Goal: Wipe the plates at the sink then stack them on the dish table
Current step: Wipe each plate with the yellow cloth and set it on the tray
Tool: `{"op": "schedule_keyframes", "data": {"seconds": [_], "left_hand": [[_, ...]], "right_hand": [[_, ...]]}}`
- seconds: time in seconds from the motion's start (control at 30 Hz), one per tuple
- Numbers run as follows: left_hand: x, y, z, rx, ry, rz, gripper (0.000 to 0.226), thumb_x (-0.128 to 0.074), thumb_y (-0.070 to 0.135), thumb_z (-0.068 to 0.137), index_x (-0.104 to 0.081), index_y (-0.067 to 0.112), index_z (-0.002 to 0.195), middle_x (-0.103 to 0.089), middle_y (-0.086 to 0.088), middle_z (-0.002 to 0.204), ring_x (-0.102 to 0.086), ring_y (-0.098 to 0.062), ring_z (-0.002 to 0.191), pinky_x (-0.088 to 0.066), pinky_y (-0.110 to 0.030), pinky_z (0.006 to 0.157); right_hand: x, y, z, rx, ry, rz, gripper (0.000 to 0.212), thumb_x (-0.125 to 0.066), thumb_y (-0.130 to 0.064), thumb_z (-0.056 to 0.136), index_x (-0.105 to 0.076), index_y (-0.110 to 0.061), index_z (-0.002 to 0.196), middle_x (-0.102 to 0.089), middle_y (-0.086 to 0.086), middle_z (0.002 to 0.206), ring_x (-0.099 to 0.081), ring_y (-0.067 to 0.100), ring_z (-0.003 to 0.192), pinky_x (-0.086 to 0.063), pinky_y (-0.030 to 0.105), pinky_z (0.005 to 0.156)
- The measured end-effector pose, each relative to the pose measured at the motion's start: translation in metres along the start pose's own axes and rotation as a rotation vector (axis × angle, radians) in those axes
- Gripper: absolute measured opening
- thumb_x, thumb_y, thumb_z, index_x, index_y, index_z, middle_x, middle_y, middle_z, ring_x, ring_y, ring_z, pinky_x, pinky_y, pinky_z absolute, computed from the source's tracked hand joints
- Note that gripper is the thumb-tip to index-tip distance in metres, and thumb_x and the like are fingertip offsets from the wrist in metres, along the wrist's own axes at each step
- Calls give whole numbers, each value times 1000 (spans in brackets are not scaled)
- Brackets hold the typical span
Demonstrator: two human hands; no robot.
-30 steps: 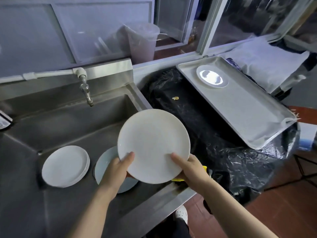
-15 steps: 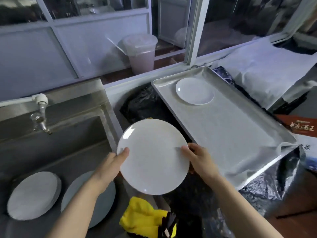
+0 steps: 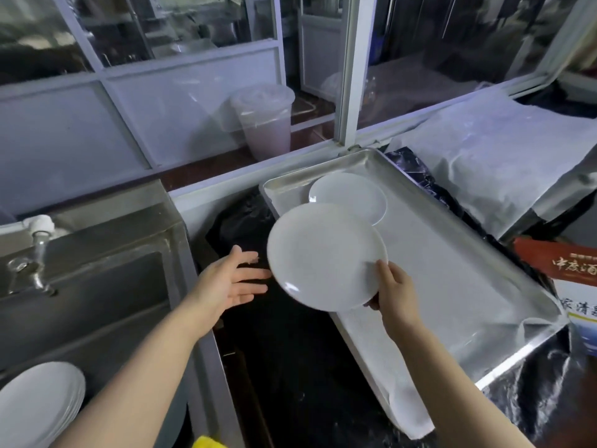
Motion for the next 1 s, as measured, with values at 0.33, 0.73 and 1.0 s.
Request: {"op": "schedule_keyframes", "data": {"seconds": [0.33, 0.73, 1.0], "left_hand": [[18, 15, -1, -3, 78, -261, 31, -39, 31, 102, -62, 19, 119, -74, -5, 106, -71, -19, 94, -50, -32, 78], [60, 8, 0, -24, 229, -403, 27, -43, 28, 100, -65, 19, 112, -75, -5, 101, -73, -14, 82, -49, -33, 77], [77, 5, 6, -41, 239, -444, 28, -41, 28, 101, -66, 20, 113, -74, -5, 105, -73, -15, 87, -47, -34, 78]], "right_hand": [[-21, 5, 77, -241, 54, 295, 23, -34, -9, 95, -46, -4, 114, -64, 21, 86, -67, 24, 57, -49, 23, 44], [-58, -12, 157, -380, 219, 444, 39, -42, -19, 100, -40, -13, 138, -57, 17, 125, -69, 32, 76, -57, 31, 45], [-65, -4, 178, -417, 294, 477, 39, -45, -22, 99, -40, -21, 138, -55, 12, 126, -68, 27, 56, -56, 32, 44]]}}
Point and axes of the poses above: each hand's wrist, its own z-axis towards the middle knuckle, its own x-axis out of the back of the hand, y = z × x, the point moved 3 cm from there along z, towards the middle knuckle
